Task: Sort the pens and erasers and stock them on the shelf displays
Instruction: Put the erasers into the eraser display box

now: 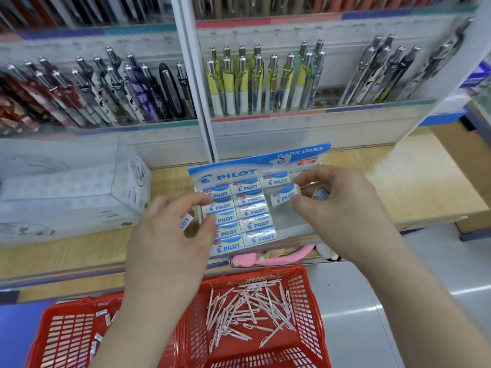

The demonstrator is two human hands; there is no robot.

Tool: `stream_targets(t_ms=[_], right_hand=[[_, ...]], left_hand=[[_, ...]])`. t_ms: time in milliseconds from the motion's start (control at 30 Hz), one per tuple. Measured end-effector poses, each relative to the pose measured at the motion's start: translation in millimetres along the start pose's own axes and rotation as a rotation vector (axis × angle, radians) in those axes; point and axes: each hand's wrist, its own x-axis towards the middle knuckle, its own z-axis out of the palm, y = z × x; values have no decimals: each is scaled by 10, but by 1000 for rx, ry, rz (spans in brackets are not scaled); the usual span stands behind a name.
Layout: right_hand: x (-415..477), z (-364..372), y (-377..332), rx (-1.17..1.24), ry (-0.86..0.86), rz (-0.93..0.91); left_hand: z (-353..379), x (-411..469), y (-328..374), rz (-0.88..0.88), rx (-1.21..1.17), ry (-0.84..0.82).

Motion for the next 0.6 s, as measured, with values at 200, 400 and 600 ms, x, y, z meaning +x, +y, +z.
stream_targets(t_ms=[200,400,600], right_hand=[[83,96,-7,-206,13,-15],[96,137,-10,-470,65,-101],[101,199,-19,-547,63,-133]], left_hand=[[6,78,15,-34,50,-61],[-48,85,69,-50,84,-68],[-60,114,91,-2,126,-94]])
